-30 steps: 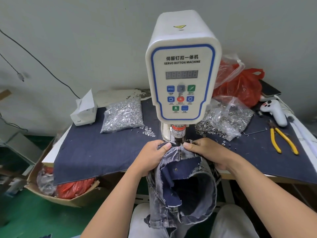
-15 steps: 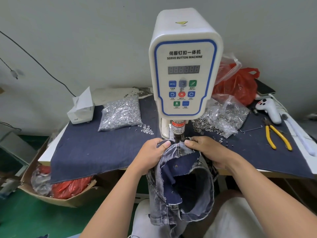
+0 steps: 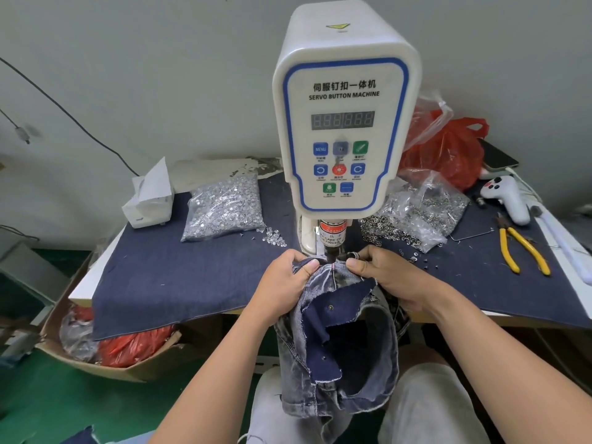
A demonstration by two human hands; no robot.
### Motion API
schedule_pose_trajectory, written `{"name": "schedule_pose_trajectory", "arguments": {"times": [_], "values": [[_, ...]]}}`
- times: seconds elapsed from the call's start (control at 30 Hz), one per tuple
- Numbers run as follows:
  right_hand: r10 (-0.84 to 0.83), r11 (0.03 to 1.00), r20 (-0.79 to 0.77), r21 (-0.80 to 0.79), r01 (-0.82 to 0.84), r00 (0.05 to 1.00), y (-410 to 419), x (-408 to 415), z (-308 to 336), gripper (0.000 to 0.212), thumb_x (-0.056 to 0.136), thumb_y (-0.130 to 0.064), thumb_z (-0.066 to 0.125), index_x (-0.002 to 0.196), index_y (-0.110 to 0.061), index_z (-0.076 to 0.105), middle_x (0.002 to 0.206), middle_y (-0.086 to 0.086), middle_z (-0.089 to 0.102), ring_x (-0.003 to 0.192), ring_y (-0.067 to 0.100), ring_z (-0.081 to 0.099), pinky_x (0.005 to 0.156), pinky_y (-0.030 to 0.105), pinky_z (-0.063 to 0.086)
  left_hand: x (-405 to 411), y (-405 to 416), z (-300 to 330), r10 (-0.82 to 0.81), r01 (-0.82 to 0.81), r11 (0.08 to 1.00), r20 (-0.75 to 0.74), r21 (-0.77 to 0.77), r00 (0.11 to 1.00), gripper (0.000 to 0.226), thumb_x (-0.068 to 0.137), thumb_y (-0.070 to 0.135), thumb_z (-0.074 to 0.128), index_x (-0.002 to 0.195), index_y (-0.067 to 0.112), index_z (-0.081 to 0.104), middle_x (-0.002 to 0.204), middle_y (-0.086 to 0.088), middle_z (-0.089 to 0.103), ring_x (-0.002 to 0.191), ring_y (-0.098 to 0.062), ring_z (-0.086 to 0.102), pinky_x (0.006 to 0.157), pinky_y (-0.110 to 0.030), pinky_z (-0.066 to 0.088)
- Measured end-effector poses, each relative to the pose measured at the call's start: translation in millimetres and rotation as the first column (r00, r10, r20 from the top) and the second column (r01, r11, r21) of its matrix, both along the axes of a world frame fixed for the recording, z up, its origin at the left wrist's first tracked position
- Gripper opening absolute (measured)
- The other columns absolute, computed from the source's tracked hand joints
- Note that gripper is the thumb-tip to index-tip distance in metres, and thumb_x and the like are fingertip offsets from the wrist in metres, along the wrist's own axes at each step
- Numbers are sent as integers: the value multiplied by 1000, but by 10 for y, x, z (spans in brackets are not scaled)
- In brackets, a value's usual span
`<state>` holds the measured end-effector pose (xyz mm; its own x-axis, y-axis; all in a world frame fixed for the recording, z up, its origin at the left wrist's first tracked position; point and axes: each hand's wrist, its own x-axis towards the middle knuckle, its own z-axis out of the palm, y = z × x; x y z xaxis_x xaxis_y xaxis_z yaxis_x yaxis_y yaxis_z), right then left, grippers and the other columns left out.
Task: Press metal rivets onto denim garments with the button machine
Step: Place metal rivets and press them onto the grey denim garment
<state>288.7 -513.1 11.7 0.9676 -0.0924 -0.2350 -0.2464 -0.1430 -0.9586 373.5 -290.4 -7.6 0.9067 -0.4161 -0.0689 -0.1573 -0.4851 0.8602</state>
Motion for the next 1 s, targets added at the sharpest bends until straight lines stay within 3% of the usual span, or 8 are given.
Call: {"name": "schedule_pose_trajectory", "arguments": {"times": [0.13,0.3,0.43,0.63,0.77,1.0], "values": [[-9,1000,8,7,9,1000,1,5,-20,29,94,-36,72,104,-12,61,88,-6,71,78,-2,65,68,17,49,-20,1,-5,5,-5,1000,0,-15,1000,18,102,42,66,99,25,66,98,11,73,92,-4,65,75,-25,45],[3,999,5,40,-3,1000,7,-5,-2,30,91,-38,72,101,-13,60,76,-16,71,72,-6,63,64,13,48,-39,11,-4,15,-15,1000,3,-25,1000,18,102,42,66,98,25,66,96,10,73,87,0,64,73,-23,45],[3,999,13,38,-4,1000,25,-23,35,49,77,-54,73,102,-14,60,90,-5,71,84,4,64,78,26,50,-52,7,19,9,-9,1000,7,-28,1000,18,102,42,66,97,25,66,94,10,72,83,-1,63,72,-26,45],[12,1000,21,26,-12,1000,17,-41,27,54,74,-58,73,103,-15,61,93,-3,70,90,10,62,85,36,49,-69,14,36,3,-3,1000,10,-24,1000,18,102,41,66,98,24,66,95,10,72,87,-4,64,74,-27,45],[20,1000,23,21,-21,1000,15,-41,24,51,76,-56,72,103,-15,60,93,-1,69,89,11,62,86,37,49,-73,21,47,3,-3,1000,4,-25,1000,18,102,41,67,99,24,66,95,10,72,84,1,62,73,-26,45],[38,997,14,62,-39,999,10,-44,22,54,75,-55,74,104,-13,59,94,2,70,89,12,64,83,36,50,-82,19,57,-6,6,1000,2,-30,1000,17,102,43,66,98,26,66,98,11,73,93,-6,67,80,-28,50]]}}
